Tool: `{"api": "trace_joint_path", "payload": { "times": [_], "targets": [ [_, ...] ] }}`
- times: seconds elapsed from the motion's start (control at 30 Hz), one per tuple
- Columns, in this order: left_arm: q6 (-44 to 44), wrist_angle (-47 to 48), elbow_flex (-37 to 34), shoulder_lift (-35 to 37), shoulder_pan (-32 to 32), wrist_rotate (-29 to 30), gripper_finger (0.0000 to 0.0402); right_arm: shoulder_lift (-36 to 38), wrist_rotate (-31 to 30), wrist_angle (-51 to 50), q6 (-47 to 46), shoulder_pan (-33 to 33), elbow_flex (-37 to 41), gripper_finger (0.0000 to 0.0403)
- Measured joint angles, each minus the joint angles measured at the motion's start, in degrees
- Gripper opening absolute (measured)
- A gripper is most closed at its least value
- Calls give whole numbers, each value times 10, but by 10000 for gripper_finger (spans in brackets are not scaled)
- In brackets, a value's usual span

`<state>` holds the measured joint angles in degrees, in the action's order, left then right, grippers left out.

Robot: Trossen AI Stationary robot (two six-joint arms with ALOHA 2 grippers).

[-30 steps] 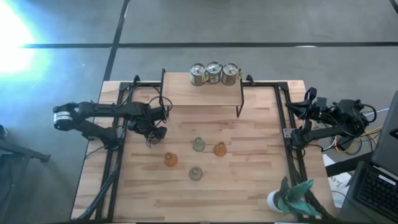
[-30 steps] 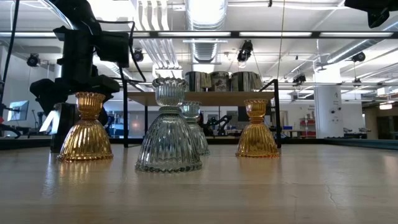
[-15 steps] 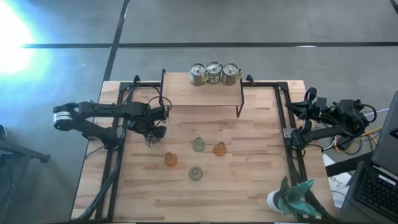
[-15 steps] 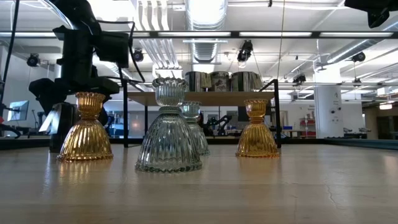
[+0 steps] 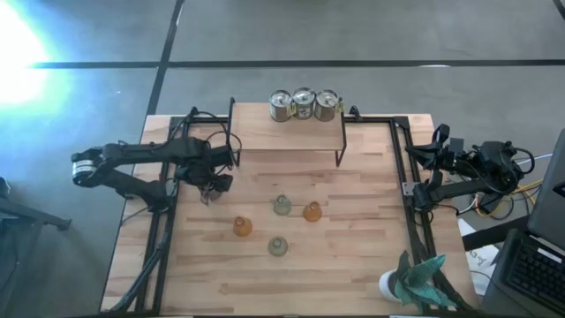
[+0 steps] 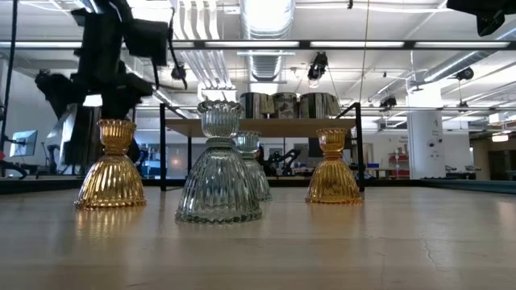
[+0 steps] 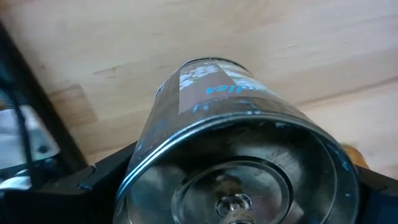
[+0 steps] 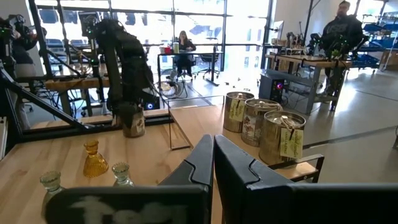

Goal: Pick & Place candle stick holders
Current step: Put the silver scented candle on the shelf

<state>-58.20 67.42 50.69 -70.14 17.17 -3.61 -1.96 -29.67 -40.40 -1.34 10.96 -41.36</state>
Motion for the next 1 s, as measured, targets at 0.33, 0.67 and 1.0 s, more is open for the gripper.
{"api": "trace_joint_path", "payload": {
  "times": [0.33, 0.67, 1.0],
  "targets": [
    [33, 142, 145, 21, 6, 24, 367, 0, 0, 0, 0, 0, 0, 8],
    [149, 178, 288, -17, 104, 5, 368, 0, 0, 0, -1, 0, 0, 8],
    [314, 222, 476, -166, 184, -15, 369, 0, 0, 0, -1, 0, 0, 8]
  ]
}}
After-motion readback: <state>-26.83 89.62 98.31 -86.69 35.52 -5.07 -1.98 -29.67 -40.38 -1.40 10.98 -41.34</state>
